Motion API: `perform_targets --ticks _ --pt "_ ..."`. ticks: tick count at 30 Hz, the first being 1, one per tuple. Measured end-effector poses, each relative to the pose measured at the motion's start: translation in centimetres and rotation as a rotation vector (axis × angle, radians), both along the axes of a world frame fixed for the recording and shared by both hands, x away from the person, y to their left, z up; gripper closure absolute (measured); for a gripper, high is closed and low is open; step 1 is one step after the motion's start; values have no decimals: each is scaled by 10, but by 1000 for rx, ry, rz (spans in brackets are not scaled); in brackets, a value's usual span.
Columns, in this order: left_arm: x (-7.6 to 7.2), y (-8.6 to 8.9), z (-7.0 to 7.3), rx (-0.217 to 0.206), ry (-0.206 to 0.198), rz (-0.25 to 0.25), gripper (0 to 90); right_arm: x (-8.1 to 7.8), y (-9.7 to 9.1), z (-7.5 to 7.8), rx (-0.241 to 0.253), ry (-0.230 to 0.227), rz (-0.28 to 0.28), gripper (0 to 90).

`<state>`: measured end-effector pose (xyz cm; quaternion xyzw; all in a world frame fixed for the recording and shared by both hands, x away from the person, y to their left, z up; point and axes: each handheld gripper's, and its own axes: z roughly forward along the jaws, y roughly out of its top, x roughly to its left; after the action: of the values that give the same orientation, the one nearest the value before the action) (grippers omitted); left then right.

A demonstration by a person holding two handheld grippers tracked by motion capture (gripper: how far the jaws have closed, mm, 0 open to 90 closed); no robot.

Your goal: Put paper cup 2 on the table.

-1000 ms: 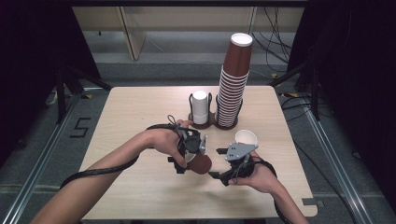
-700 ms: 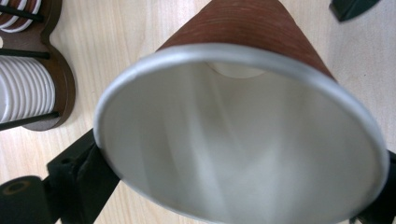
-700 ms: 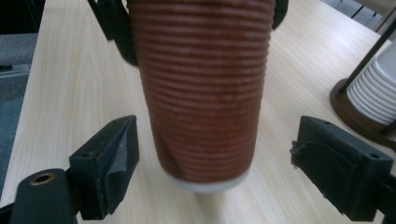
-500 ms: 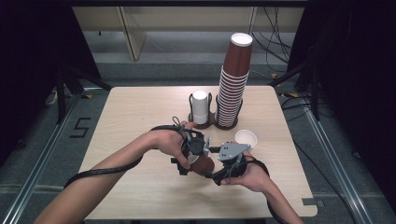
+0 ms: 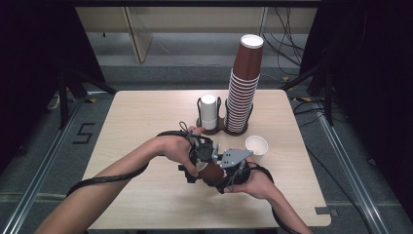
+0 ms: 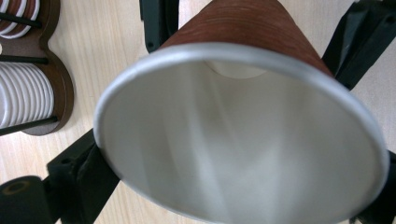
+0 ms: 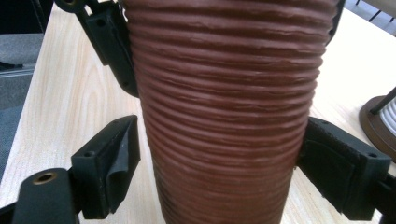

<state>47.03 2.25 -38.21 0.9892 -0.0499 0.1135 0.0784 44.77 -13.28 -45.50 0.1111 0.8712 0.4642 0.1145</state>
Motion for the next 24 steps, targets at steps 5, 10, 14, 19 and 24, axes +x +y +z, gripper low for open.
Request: perform_targets --ticks 5,10,14,19,24 --pt "-2 0 -1 -26 9 12 65 1 2 -2 3 1 0 191" --pt "0 0 0 0 -5 -11 66 1 2 -4 5 -4 4 199" --pt "-2 1 -1 -36 7 -11 66 1 0 -5 19 -9 1 205" --pt "-2 3 -2 -72 18 -5 57 0 -2 -5 16 -13 6 204" --pt "-2 7 -3 -114 14 -1 6 -3 -7 -7 23 -4 -15 205"
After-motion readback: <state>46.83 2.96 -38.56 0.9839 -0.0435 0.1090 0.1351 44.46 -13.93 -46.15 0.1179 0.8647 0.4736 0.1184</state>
